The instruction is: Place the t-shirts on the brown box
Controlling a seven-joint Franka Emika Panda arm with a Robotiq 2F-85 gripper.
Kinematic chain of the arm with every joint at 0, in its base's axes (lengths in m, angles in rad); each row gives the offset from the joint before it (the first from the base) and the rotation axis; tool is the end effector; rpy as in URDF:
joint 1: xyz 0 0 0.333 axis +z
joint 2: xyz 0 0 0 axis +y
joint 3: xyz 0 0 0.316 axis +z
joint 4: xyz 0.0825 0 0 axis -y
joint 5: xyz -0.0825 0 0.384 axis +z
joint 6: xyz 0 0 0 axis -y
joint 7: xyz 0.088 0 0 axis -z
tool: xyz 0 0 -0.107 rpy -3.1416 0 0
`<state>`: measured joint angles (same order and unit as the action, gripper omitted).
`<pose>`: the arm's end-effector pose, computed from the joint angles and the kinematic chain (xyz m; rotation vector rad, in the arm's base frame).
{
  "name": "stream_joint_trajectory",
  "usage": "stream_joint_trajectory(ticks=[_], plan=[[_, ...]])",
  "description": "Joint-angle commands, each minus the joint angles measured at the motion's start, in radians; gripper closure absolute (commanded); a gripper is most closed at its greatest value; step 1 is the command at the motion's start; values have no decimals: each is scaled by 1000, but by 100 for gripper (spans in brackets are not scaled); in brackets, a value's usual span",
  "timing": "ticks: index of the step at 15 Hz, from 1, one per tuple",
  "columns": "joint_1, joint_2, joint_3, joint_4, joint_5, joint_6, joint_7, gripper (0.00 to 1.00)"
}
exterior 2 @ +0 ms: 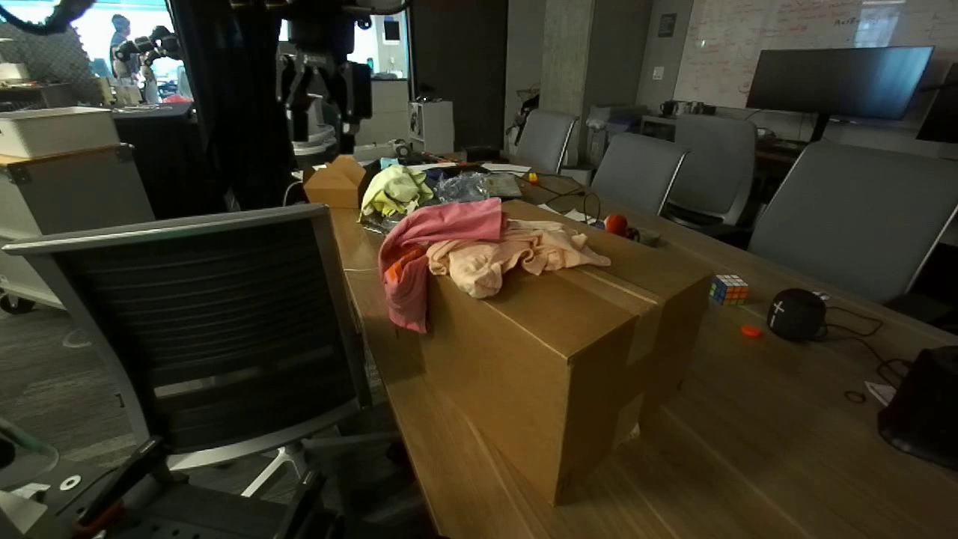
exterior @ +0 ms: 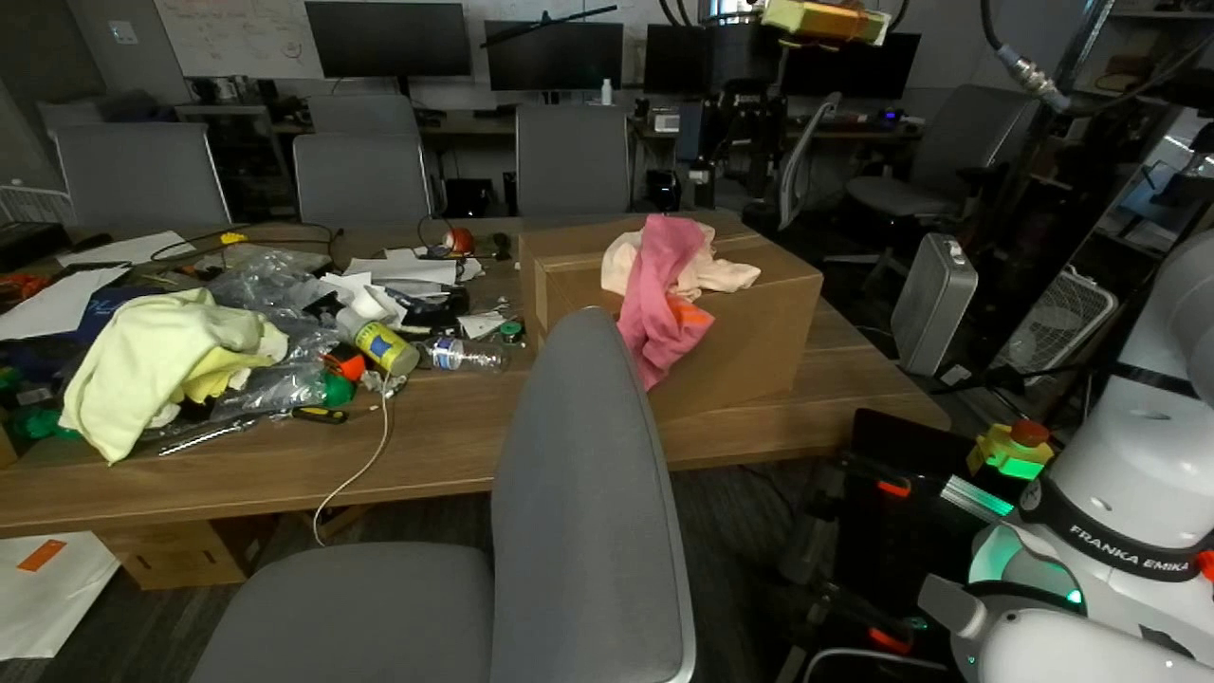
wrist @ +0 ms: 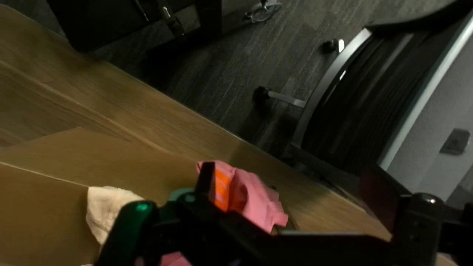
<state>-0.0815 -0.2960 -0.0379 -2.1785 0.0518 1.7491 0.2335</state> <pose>0.4478 -0.0502 0.5024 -3.0303 0.5563 0.2114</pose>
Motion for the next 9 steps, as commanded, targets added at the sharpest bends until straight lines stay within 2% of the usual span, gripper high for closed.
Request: stream_joint_trajectory(ticks=[1, 4, 8, 9], plan=[[30, -81, 27, -60, -69, -52, -114, 0], [56, -140, 49, -123, -139, -34, -192, 0], [79, -234, 66, -229, -226, 97, -238, 0], [72, -153, 60, -156, -191, 26, -204, 0]])
